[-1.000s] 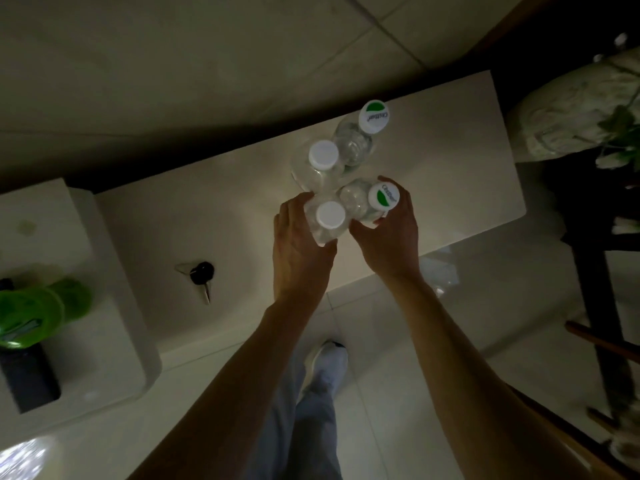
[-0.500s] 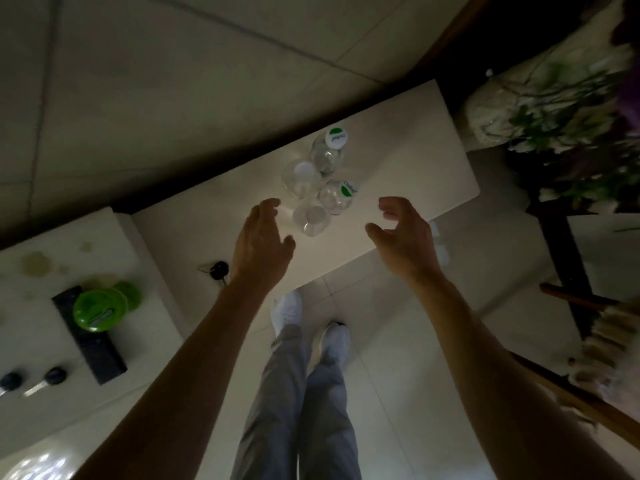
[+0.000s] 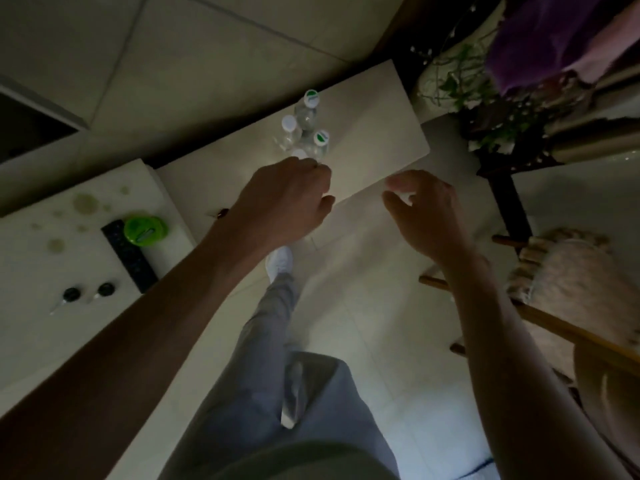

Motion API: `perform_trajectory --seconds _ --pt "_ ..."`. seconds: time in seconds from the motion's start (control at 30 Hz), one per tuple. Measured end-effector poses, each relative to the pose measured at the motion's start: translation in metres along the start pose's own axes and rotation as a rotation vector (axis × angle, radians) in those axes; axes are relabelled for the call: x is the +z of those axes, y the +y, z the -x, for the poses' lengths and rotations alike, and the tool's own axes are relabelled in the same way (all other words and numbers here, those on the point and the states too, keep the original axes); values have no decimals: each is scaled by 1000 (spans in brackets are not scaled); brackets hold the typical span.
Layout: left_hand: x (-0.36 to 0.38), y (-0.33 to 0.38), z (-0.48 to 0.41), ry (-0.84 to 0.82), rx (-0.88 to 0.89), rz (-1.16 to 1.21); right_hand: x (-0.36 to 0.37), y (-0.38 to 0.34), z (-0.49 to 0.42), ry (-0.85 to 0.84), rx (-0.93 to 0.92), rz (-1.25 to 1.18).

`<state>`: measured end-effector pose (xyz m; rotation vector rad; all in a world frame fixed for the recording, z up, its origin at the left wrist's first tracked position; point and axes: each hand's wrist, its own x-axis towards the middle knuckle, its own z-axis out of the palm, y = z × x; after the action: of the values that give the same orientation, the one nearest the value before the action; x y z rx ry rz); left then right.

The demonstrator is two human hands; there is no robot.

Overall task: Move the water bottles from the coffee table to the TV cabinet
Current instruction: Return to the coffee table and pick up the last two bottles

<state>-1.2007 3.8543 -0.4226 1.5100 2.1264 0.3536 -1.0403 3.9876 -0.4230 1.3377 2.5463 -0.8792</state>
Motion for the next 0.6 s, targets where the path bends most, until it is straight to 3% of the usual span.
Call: perform_trajectory --seconds 0.3,0.6 --pt "-29 64 85 -2 160 -80 -13 10 176 136 151 -24" --pt "-15 173 199 -239 395 -162 30 21 388 388 450 -242"
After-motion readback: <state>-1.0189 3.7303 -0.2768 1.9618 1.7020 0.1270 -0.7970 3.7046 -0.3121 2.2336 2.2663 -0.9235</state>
